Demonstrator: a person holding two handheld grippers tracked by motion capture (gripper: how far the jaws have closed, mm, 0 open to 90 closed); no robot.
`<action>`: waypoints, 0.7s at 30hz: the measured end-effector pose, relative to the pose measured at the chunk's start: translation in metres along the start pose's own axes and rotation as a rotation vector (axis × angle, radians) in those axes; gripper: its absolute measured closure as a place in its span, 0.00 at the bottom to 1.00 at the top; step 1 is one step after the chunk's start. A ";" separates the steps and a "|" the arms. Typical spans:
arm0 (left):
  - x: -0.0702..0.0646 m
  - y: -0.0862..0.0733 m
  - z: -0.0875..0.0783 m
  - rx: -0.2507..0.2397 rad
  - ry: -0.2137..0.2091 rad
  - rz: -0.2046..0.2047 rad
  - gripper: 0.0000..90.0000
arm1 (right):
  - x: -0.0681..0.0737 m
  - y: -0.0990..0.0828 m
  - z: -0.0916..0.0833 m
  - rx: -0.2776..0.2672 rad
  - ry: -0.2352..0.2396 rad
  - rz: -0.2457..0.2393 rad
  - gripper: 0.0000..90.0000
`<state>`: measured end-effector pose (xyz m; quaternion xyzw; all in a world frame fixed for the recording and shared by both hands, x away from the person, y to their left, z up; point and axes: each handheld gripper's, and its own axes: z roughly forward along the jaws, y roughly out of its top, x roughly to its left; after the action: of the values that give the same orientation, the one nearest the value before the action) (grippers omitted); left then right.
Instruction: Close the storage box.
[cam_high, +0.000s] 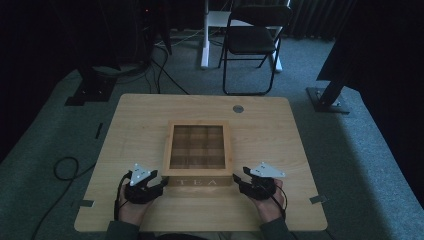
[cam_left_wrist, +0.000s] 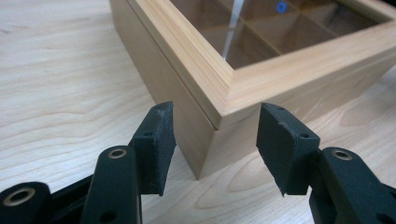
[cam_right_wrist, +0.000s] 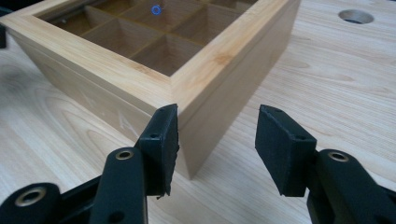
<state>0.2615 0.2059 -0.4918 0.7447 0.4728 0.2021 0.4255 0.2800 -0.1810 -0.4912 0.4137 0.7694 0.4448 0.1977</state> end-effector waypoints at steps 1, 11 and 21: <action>0.002 0.000 -0.002 -0.006 0.004 -0.008 0.52 | -0.001 0.000 0.000 -0.001 -0.002 0.004 0.54; 0.019 0.003 -0.014 -0.048 0.038 -0.058 0.52 | -0.010 0.001 -0.003 -0.010 -0.029 0.021 0.54; 0.030 0.007 -0.017 -0.059 0.066 -0.070 0.52 | -0.030 0.002 -0.006 -0.011 -0.076 0.046 0.54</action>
<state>0.2675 0.2388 -0.4792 0.7078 0.5063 0.2254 0.4381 0.2942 -0.2079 -0.4881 0.4466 0.7492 0.4374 0.2189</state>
